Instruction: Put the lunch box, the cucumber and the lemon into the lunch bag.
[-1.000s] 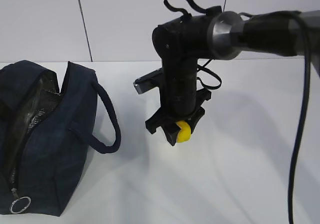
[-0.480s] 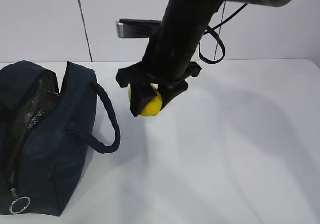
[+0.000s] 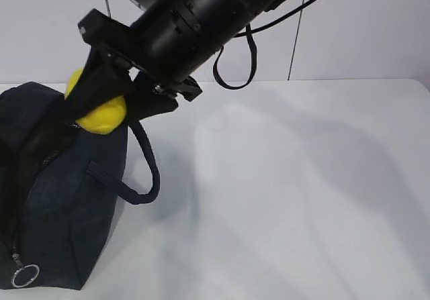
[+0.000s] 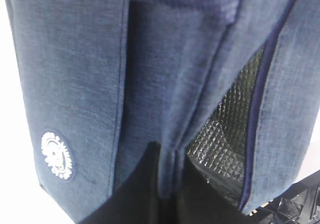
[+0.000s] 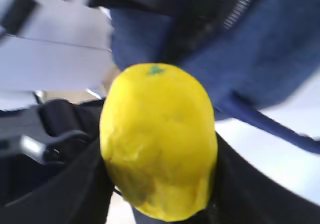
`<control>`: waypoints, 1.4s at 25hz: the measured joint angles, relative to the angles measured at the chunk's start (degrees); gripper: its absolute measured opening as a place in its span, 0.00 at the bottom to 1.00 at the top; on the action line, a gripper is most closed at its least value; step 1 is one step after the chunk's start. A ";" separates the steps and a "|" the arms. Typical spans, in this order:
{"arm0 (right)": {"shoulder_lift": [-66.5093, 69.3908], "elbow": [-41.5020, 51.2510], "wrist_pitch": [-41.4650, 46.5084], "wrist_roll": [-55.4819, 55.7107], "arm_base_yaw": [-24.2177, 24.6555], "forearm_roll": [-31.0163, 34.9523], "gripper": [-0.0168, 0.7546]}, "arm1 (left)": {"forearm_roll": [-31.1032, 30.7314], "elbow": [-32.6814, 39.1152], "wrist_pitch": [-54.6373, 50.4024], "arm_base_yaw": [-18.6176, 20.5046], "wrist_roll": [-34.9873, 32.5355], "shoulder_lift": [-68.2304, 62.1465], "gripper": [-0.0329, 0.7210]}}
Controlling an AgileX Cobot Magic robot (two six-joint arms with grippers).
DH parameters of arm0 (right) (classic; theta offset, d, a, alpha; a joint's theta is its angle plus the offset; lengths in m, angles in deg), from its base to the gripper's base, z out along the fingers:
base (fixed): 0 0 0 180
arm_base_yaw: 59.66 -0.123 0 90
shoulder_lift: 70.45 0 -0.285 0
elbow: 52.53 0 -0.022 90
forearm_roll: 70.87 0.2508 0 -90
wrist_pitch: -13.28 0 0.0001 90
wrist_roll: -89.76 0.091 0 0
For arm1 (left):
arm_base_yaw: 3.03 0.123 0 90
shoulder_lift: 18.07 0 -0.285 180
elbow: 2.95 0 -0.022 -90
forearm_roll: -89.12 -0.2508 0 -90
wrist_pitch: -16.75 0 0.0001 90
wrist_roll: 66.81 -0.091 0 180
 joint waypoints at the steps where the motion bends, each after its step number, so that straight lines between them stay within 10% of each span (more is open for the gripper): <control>1: 0.00 0.00 -1.13 -0.30 -0.10 1.28 0.50 | -0.10 0.00 0.00 0.00 0.00 0.00 0.04; 9: 3.62 0.00 -10.77 -3.09 -1.42 14.65 0.50 | -0.10 0.00 0.00 0.00 0.00 0.00 0.04; 35: 13.75 0.00 -17.83 -3.45 -4.60 16.74 0.60 | -0.23 0.00 0.00 0.00 0.00 0.00 0.04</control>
